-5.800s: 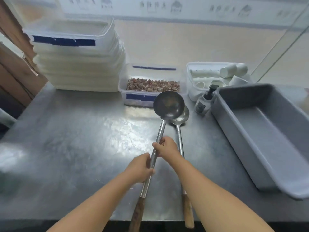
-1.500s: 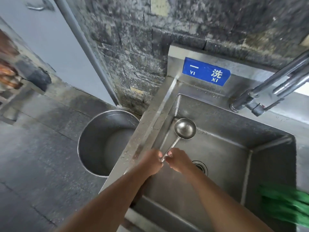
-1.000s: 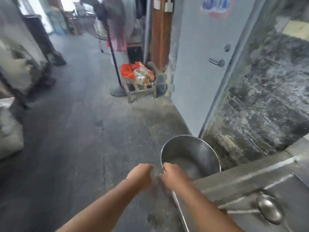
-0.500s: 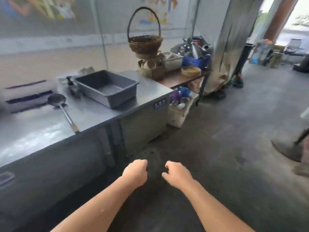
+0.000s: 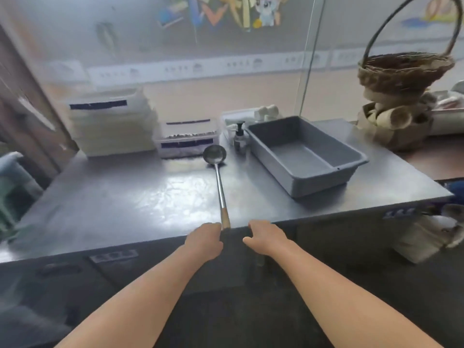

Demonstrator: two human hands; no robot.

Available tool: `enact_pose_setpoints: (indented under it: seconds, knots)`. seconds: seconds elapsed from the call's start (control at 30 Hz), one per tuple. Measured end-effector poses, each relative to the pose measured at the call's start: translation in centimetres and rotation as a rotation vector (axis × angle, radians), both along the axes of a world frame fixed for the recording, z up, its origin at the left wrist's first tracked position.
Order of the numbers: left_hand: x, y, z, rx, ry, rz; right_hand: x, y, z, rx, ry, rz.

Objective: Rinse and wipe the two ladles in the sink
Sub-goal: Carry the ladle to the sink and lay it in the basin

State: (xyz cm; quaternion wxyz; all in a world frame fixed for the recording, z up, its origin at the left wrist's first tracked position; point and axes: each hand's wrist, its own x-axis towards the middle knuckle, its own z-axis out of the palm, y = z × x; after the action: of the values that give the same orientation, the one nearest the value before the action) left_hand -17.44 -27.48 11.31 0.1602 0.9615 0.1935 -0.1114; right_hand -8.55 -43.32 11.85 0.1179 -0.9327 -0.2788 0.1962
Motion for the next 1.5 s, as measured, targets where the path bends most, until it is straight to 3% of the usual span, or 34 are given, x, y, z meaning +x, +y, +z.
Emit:
enact_pose_setpoints:
  seconds: [0.3, 0.5, 0.73, 1.03, 1.27, 1.37, 1.5]
  knots:
    - [11.3, 10.1, -3.8, -0.352, 0.017, 0.271, 12.4, 12.2, -2.9, 0.016, 0.231, 0.006]
    - [19.0, 14.2, -7.6, -0.635, 0.023, 0.382, 18.2, 17.8, -5.2, 0.058, 0.357, -0.149]
    - [23.5, 15.2, -10.5, -0.596, 0.105, 0.401, 25.3, 23.1, -9.7, 0.099, 0.477, -0.282]
    - [27.3, 14.9, -14.0, -0.505, 0.115, 0.617, 31.4, 28.9, -13.9, 0.059, 0.426, -0.143]
    - [24.0, 15.0, -13.2, -0.783, 0.086, 0.779, 29.3, 29.1, -13.8, 0.105, 0.567, -0.084]
    - [19.7, 14.2, -11.9, -0.894, 0.017, 0.907, 25.7, 30.1, -13.1, 0.097, 0.618, 0.058]
    - [11.1, 12.8, -8.9, -1.037, -0.214, 1.179, 16.6, 33.4, -11.8, 0.047, 0.636, 0.366]
